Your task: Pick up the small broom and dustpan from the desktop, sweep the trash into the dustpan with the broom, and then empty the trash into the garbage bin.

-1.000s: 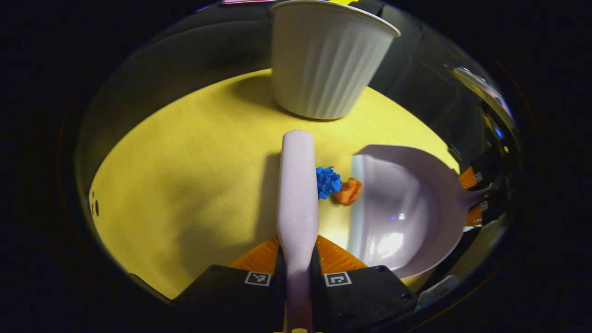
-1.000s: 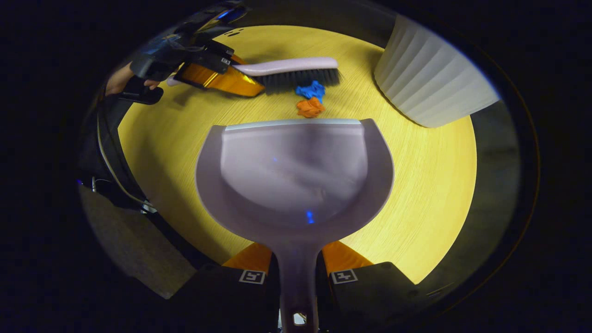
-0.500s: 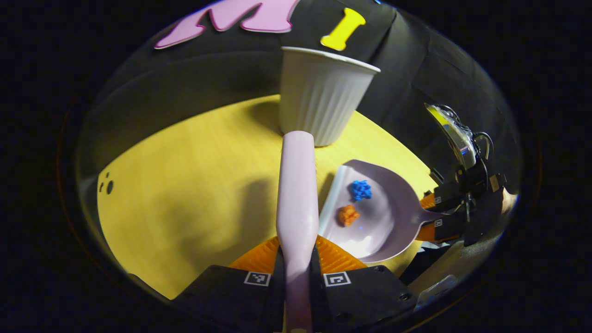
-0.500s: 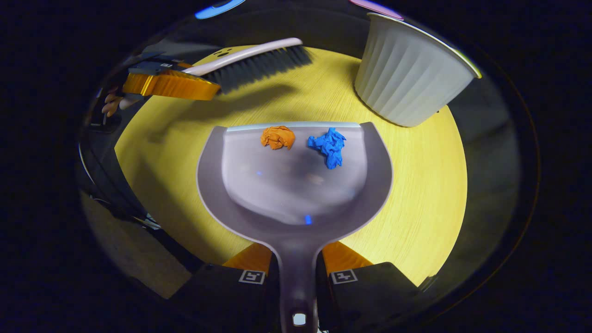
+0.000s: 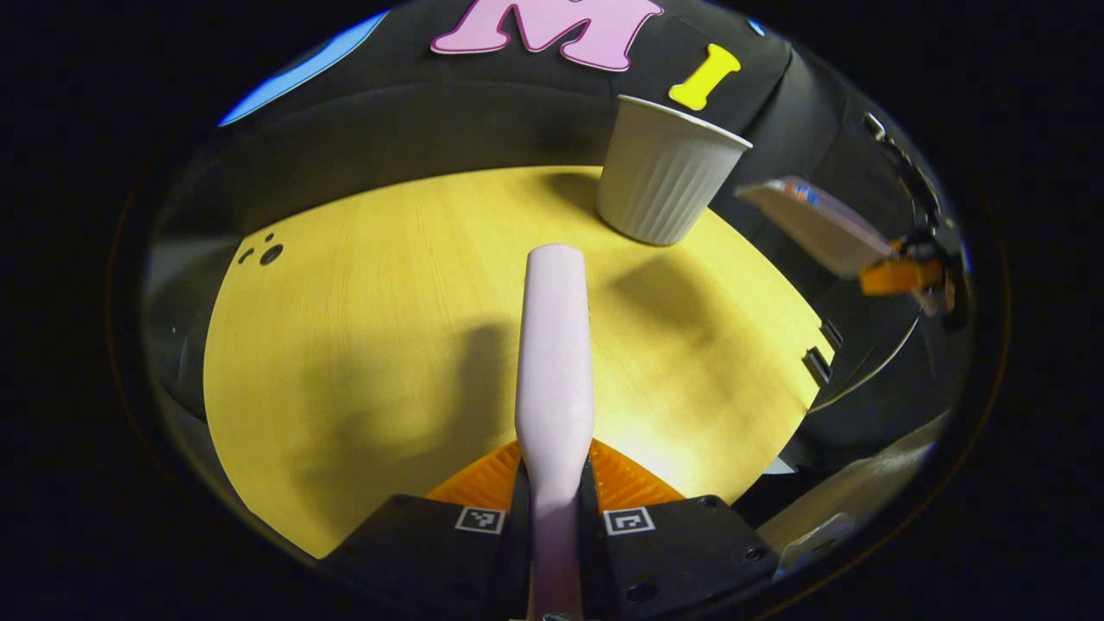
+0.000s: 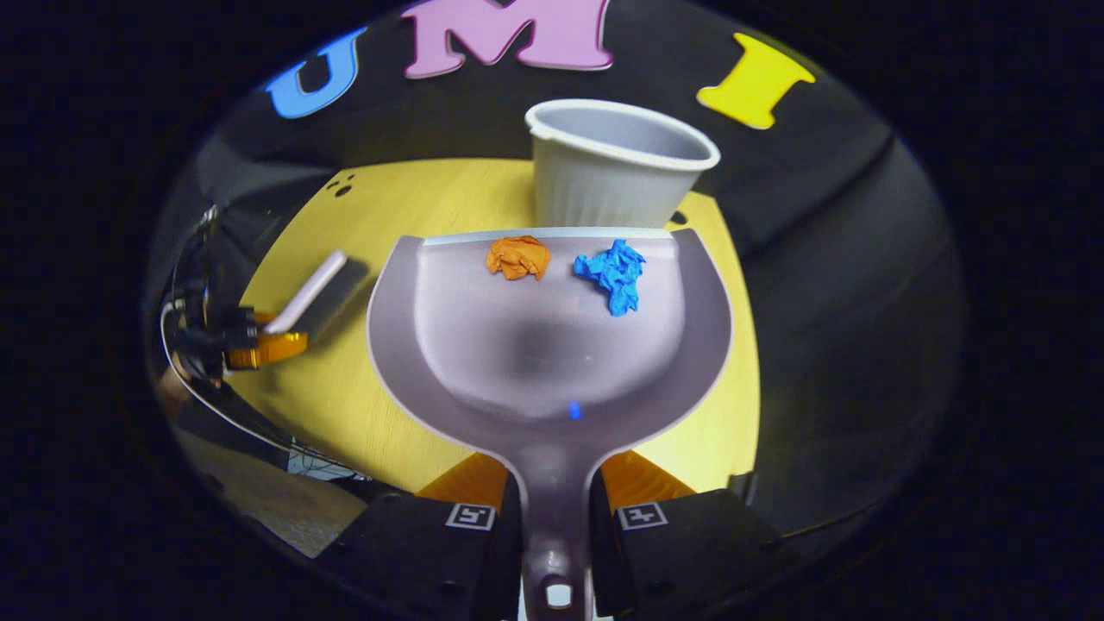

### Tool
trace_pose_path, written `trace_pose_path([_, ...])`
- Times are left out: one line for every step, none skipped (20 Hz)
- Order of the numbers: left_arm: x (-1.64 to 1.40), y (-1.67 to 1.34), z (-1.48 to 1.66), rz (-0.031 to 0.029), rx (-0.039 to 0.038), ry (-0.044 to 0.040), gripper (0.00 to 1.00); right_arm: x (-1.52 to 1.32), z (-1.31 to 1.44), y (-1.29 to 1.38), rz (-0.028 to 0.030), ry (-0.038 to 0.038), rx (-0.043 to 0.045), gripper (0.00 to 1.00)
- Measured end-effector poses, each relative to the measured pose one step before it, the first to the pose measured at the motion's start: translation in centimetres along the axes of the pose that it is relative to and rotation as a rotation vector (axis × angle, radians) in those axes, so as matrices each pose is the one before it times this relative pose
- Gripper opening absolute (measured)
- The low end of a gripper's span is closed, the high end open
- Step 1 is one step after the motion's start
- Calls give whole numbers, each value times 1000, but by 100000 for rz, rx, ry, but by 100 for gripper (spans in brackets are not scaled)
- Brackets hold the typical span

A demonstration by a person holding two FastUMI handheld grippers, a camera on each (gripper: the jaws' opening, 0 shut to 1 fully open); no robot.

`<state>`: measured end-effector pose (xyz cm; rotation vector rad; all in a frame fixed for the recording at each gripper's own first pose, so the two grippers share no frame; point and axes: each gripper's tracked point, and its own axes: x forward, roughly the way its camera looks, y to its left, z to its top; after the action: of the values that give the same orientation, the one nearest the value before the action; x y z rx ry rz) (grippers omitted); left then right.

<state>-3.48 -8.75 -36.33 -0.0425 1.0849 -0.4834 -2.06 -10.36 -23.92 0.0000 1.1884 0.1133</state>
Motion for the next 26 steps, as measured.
trace_pose_path([-245,371,-1038,-24,-379,690,27,-1323,1655,-703,-510,-1547,1434,36])
trace_pose_path([-151,402,-823,16,-584,430,27,-414,879,-975,-752,-1195,1099,36])
trace_pose_path([-204,155,-582,-67,-653,110,27,-596,925,-776,-1329,-1261,594,36])
trace_pose_path([-201,106,-416,-23,-637,-346,27,-955,992,-991,-1301,-1419,-22,36])
trace_pose_path([-163,32,-146,53,-535,-586,27,-221,1289,-780,-1447,-990,225,36])
trace_pose_path([-59,27,-197,-106,-689,-633,27,-80,1649,-984,-1475,-155,-74,36])
trace_pose_path([-116,48,-162,-308,-831,-255,27,111,999,-977,-2528,440,-1057,36])
trace_pose_path([30,183,-145,-127,-616,-282,27,954,1755,-1825,-3740,589,-2424,36])
trace_pose_path([4,163,-84,-26,-250,-536,27,1066,1811,-2282,-5600,965,-4161,37])
trace_pose_path([-35,118,-31,137,-183,-295,27,437,1017,-936,-2534,1336,-2069,36])
trace_pose_path([-24,125,-148,115,-416,-324,27,672,711,-277,-741,1201,-760,37])
trace_pose_path([-74,180,-143,-42,-626,30,27,632,734,-193,-294,1443,-822,36])
trace_pose_path([7,301,-124,94,-701,-89,27,749,600,-181,-731,1900,-1939,36])
trace_pose_path([-79,303,-220,48,-425,102,27,590,600,-457,-1966,2089,-2569,36])
trace_pose_path([-68,343,-240,280,-274,53,27,577,495,-473,-2596,2522,-4147,36])
trace_pose_path([-125,345,-245,282,-295,139,27,521,513,-424,-2556,2839,-4761,36])
trace_pose_path([-12,260,-114,127,-387,225,27,-199,3,-534,-2318,3060,-4755,36])
trace_pose_path([-95,260,-11,191,-480,-85,27,-649,175,-309,-1552,3138,-4336,36])
trace_pose_path([22,186,-64,119,-564,-113,27,-536,281,-348,-1879,4293,-5416,36])
trace_pose_path([-13,283,25,90,-498,-190,27,-335,13,-223,-921,3190,-4740,36])
trace_pose_path([-17,65,78,60,-550,-217,27,-392,-68,-240,-442,2638,-3663,41])
trace_pose_path([-24,34,-100,128,-577,-283,27,-357,81,-66,636,2191,-2277,36])
trace_pose_path([-70,30,43,-64,-608,-329,27,169,351,-94,836,1123,-580,36])
trace_pose_path([21,20,-62,36,-607,-133,27,-75,162,27,855,293,114,34])
trace_pose_path([-36,110,-50,160,-496,-141,27,-39,-7,46,308,414,314,37])
trace_pose_path([-10,119,-12,200,-421,46,26,-7,-9,-87,-354,517,-238,36])
